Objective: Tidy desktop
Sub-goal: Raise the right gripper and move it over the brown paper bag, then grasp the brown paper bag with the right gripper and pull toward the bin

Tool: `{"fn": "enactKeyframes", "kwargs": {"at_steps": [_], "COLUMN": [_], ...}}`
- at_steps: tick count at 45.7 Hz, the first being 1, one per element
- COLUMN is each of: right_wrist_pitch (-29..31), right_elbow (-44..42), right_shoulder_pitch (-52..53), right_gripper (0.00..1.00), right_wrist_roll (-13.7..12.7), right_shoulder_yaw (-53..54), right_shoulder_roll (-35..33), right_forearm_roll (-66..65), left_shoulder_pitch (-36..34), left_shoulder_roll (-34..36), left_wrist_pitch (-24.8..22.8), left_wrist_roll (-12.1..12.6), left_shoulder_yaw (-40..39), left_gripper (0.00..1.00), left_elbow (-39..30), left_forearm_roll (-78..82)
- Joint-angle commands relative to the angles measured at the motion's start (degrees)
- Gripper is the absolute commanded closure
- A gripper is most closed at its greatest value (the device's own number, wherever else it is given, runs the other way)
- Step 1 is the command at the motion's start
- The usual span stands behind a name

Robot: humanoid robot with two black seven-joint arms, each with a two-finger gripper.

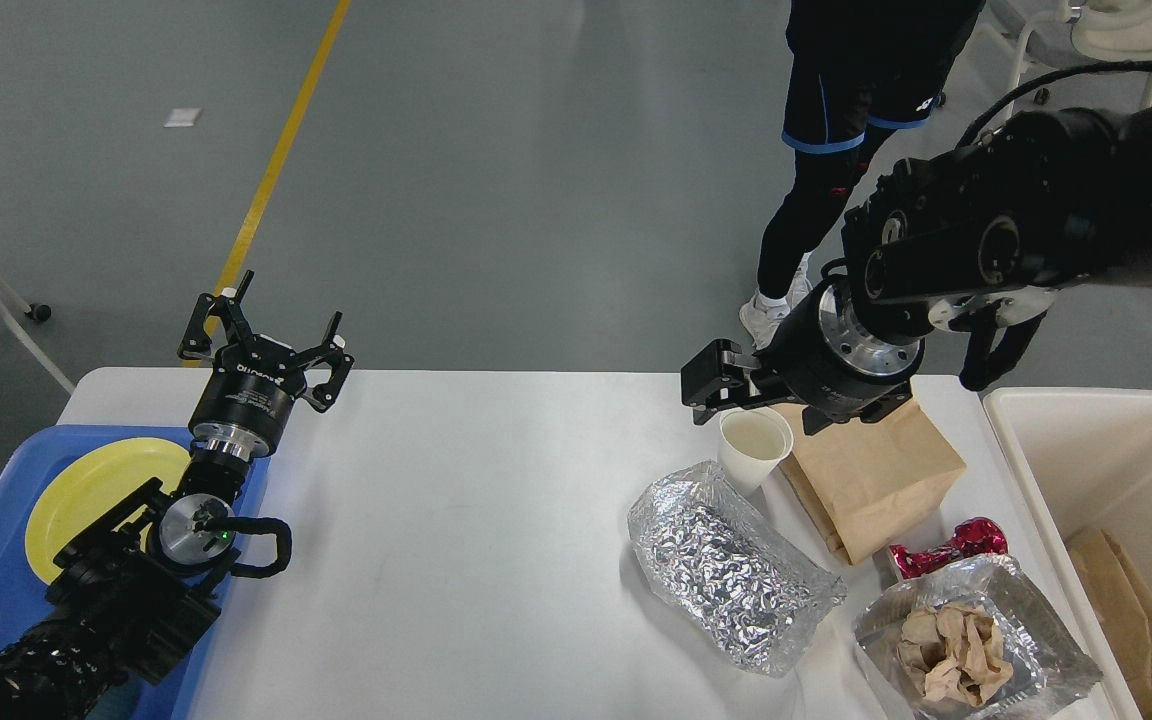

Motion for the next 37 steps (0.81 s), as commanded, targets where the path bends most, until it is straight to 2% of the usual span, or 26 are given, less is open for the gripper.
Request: {"fn": "enactKeyframes", "kwargs": {"at_steps": [1,10,22,28,33,37], "right_wrist_pitch": [-0.12,-2.06,-3.47,-9.08,-15.24,-15.33], "right_elbow": [3.95,4.83,4.83,4.49,0.19,-7.36], "right_shoulder_pitch": [0.59,-0.37,-4.94,-10.03,-16.97,-23.39], "right_gripper": [0.0,0.0,0.0,0.0,0.0,0.0], "right_wrist_roll": [0.12,0.47,0.3,-0.06,0.03,0.47], "right_shoulder_yaw": [-0.47,-1.08,-1.7,-3.19,-9.07,-13.21], "right_shoulder_roll": [-1.16,-1.34,-1.17,-0.29,-0.02,-2.04], "right_forearm_roll": [0.61,9.74,10.98,11.16,11.16,11.33], "left_shoulder_pitch": [0.0,0.0,0.09,0.35,0.44,0.44], "left_shoulder_roll": [0.0,0.0,-0.09,0.0,0.0,0.0], "left_wrist_pitch": [0.0,0.0,-0.09,-0.09,-0.09,-0.09], "left_wrist_roll": [0.0,0.0,0.0,0.0,0.0,0.0], "left_shoulder_yaw": [-0.02,-0.02,-0.11,-0.11,-0.11,-0.11], "left_gripper": [0.03,0.03,0.03,0.03,0.03,0.03], "left_elbow": [0.0,0.0,0.0,0.0,0.0,0.0], "left_forearm_roll": [0.0,0.0,0.0,0.0,0.0,0.0]}}
